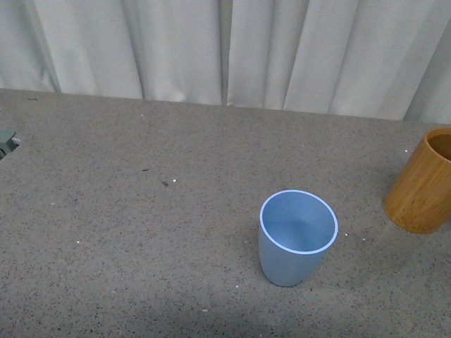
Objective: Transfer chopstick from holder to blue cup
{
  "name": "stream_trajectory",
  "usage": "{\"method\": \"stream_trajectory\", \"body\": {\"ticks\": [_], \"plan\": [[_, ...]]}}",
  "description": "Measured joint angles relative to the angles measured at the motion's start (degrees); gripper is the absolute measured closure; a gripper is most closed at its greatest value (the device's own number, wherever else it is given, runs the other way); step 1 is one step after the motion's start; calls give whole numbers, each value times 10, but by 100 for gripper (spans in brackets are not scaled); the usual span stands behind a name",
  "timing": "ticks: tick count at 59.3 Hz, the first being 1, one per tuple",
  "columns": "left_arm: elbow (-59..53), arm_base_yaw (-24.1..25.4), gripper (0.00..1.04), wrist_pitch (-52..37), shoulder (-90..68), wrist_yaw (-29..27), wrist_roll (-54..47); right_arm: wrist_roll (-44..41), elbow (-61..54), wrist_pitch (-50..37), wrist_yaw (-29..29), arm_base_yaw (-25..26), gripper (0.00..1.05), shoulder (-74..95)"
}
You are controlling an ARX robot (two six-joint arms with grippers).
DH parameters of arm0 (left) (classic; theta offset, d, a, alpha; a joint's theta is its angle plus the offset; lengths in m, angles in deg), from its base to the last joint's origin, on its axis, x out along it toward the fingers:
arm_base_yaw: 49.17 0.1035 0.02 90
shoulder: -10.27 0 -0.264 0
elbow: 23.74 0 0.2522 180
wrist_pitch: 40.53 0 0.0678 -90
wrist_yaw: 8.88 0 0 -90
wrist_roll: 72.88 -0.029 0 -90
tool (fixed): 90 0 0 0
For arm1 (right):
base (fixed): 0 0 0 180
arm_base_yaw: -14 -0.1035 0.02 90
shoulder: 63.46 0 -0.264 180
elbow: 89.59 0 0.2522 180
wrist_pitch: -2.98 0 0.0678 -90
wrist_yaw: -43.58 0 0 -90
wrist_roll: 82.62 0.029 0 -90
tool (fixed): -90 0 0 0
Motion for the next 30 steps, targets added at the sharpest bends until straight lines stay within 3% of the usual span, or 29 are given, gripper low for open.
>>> {"method": "stream_trajectory", "body": {"ticks": [30], "plan": [[0,0,7,0,0,0,0,14,37,-52,-7,-14,9,89]]}}
